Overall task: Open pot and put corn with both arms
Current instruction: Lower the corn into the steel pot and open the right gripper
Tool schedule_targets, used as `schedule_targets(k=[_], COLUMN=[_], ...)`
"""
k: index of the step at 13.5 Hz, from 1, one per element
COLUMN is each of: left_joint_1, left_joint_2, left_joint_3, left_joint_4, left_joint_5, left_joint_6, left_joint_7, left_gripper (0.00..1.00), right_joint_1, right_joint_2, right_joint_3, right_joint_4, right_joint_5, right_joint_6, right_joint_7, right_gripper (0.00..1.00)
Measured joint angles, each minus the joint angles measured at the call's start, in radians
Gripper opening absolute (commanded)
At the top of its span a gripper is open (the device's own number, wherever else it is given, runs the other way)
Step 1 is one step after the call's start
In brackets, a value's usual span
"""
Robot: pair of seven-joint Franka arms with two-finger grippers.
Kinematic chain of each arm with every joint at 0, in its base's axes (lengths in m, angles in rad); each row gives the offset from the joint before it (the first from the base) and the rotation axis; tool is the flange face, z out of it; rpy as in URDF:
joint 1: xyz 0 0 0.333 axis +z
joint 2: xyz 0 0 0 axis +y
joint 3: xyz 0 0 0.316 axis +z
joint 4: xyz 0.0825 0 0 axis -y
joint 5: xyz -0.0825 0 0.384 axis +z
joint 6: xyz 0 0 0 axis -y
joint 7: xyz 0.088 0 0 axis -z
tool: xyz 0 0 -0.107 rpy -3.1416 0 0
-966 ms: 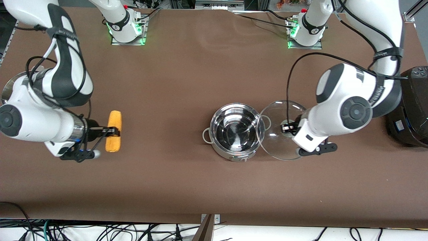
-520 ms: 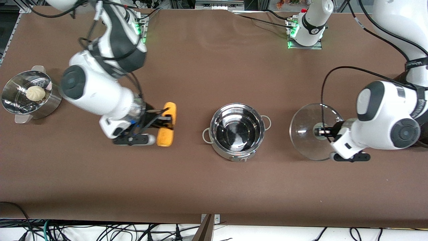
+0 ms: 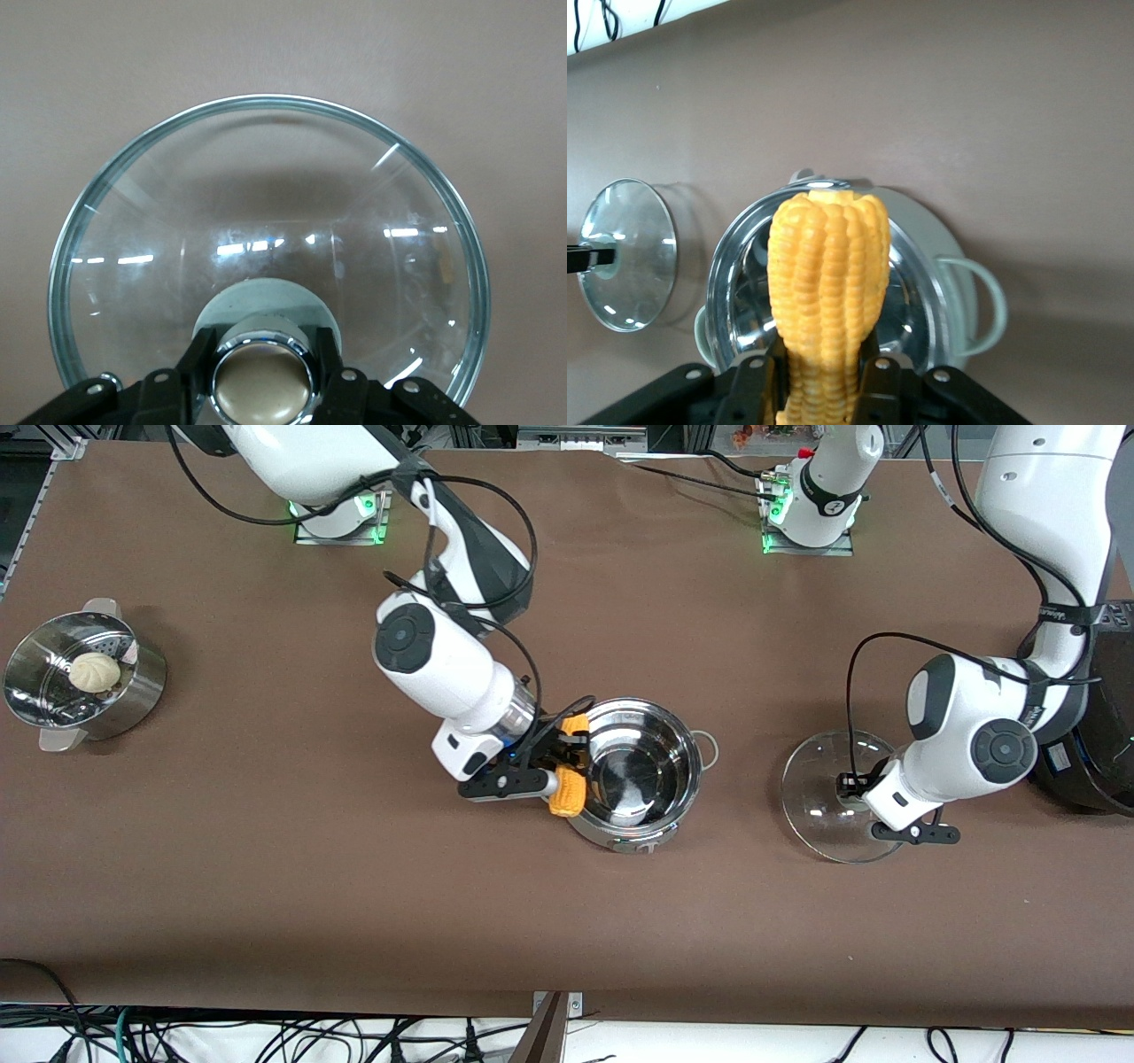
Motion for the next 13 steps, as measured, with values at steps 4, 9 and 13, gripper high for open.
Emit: schedule_targets(k=[4, 9, 13], left_joint_1=[0.059, 0.064, 0.064], left_joint_2=[0.006, 0.025, 0.026], left_joint_3=[0.000, -0.004, -0.004], left_joint_4=[-0.043, -0.072, -0.072], left_joint_5=[0.000, 0.000, 0.000], left_joint_6=[0.064, 0.097, 0.097], left_joint_7=[0.070, 0.072, 0.071], left_gripper=[0.00, 0.87, 1.00], right_joint_1=[0.048, 0.085, 0.095], right_joint_2=[0.082, 0.155, 0.168], right_joint_3=[0.000, 0.000, 0.000], right_joint_4=[0.002, 0.005, 0.007], right_joint_5=[0.000, 0.000, 0.000], right_joint_6=[0.113, 0.179, 0.180], right_joint_7=[0.003, 0.003, 0.028], right_gripper=[0.30, 0.51, 1.00])
